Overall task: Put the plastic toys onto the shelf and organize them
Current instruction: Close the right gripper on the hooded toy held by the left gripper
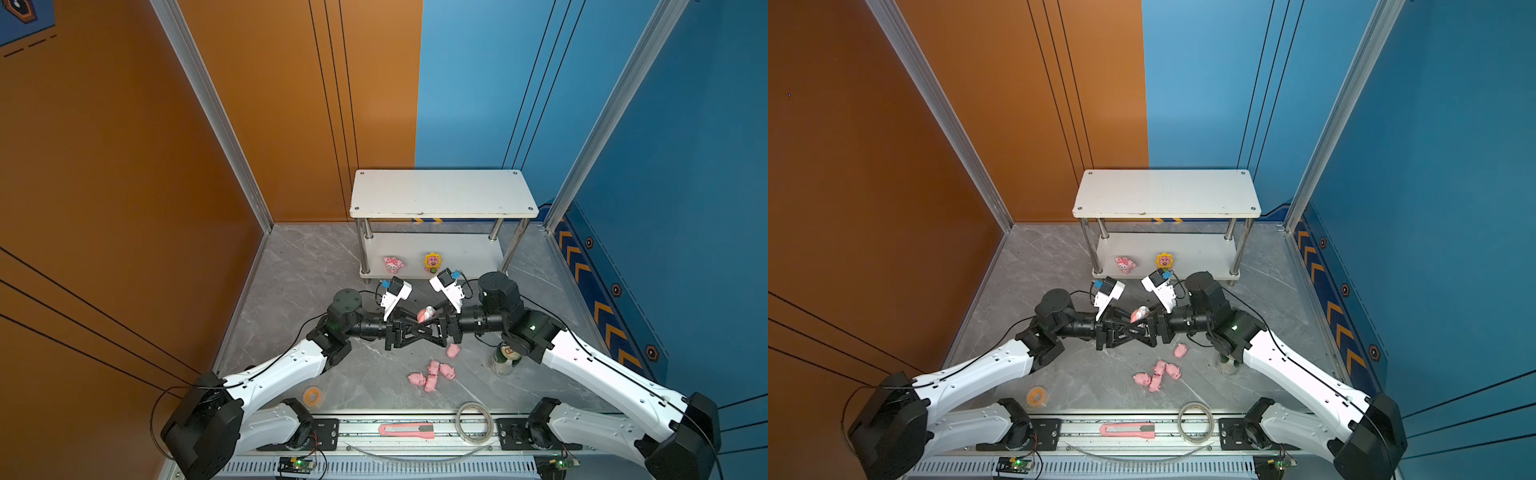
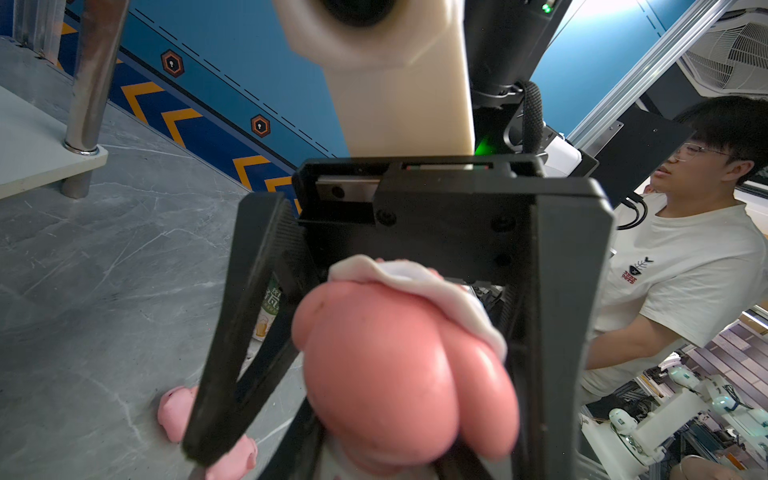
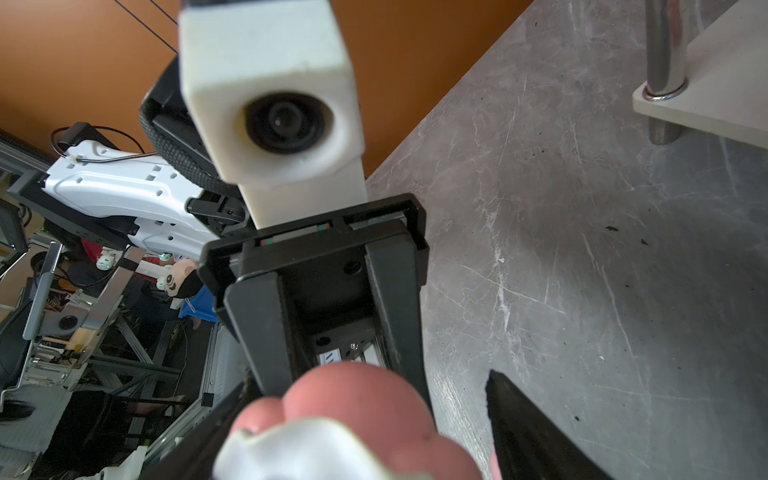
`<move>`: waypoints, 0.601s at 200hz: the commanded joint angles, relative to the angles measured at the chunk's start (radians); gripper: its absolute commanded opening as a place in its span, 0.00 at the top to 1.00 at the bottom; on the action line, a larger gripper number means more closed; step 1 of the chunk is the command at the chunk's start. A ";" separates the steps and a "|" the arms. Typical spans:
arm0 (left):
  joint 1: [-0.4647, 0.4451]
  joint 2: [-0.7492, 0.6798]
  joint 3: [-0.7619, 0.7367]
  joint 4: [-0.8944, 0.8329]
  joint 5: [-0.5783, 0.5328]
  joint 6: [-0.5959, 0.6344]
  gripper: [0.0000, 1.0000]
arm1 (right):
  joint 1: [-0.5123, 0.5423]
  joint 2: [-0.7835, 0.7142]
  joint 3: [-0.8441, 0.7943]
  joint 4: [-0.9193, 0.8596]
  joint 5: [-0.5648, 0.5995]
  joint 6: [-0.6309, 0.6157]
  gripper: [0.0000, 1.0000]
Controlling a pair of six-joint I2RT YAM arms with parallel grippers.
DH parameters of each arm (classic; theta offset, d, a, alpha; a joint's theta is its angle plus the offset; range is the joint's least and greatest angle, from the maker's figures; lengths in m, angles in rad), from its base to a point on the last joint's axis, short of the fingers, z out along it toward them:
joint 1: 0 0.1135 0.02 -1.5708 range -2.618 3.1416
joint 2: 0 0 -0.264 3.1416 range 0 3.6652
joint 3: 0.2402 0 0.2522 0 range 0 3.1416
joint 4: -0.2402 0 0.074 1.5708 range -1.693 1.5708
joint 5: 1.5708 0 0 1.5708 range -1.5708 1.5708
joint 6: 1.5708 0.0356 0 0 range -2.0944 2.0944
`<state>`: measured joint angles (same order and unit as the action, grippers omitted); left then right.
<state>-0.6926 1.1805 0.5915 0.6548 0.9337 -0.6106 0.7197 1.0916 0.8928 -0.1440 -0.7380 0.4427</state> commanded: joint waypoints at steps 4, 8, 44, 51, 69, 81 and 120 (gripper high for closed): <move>-0.018 0.008 0.029 0.042 0.056 0.011 0.84 | -0.012 -0.013 0.030 0.059 -0.013 0.032 0.18; -0.018 0.008 0.030 0.042 0.055 0.011 0.84 | -0.011 -0.015 0.031 0.061 -0.015 0.033 0.18; -0.017 0.020 0.040 0.042 0.057 0.011 0.84 | -0.012 -0.004 0.028 0.037 -0.017 0.026 0.31; -0.015 0.020 0.040 0.042 0.057 0.011 0.84 | -0.012 0.000 0.025 0.036 -0.020 0.026 0.34; -0.015 0.018 0.039 0.042 0.056 0.009 0.84 | -0.040 0.007 0.018 0.037 -0.024 0.027 0.41; -0.012 0.014 0.039 0.042 0.056 0.008 0.84 | -0.044 0.010 0.017 0.034 -0.024 0.025 0.39; 0.000 0.004 0.043 0.044 0.049 -0.004 0.83 | -0.044 0.009 0.008 0.036 -0.017 0.019 0.53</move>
<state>-0.6922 1.2026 0.5953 0.6613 0.9543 -0.6151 0.6861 1.0920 0.8955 -0.1108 -0.7959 0.4603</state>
